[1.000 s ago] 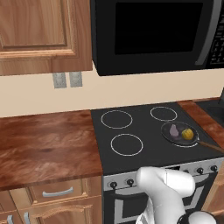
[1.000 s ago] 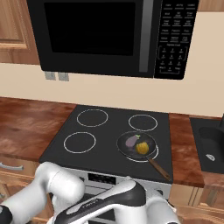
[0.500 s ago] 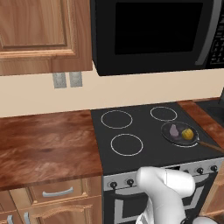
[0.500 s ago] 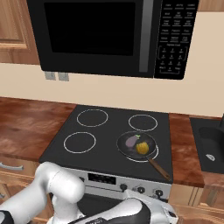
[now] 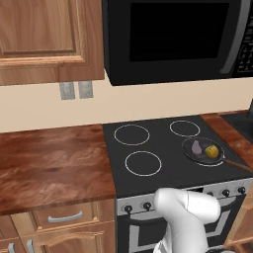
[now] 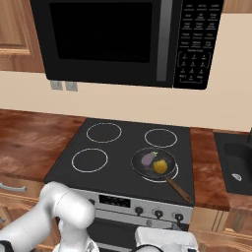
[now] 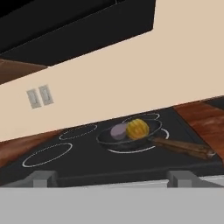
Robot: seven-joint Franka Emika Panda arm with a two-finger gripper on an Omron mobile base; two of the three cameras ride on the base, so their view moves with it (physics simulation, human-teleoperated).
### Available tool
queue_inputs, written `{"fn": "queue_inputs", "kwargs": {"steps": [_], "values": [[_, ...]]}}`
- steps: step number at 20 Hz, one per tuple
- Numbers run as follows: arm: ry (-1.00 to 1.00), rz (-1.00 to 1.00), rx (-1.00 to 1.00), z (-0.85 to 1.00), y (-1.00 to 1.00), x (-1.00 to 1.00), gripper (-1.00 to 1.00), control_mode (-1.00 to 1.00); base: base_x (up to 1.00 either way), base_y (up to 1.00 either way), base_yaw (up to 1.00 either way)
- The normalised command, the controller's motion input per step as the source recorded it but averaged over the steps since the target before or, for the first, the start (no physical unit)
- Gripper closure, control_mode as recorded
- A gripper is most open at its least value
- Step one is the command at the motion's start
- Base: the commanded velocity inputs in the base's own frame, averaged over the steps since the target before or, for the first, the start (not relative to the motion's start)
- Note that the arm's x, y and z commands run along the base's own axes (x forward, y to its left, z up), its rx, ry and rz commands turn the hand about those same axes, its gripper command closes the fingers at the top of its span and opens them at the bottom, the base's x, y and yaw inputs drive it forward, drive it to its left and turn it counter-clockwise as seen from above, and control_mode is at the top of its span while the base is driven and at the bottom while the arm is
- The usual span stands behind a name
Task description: Put the squash and eggplant in the pan. Then turn on the front right burner and set the heat to medium.
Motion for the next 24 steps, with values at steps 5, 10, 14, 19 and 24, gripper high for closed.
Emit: {"fn": "queue_inputs", "kwargs": {"steps": [5, 10, 14, 19, 24], "values": [[-0.16, 0.01, -0.21, 0.00, 0.00, -0.04, -1.00, -1.00, 0.00, 0.00, 0.00], [-0.10, 0.00, -0.20, 0.00, 0.00, 0.00, -1.00, -1.00, 0.00, 0.00, 0.00], [-0.03, 0.00, -0.14, 0.00, 0.00, 0.00, -1.00, -1.00, 0.00, 0.00, 0.00], [0.00, 0.00, -0.03, -0.07, 0.00, 0.00, -1.00, -1.00, 0.00, 0.00, 0.00], [0.00, 0.00, 0.00, -0.07, 0.00, 0.00, -1.00, -1.00, 0.00, 0.00, 0.00]]}}
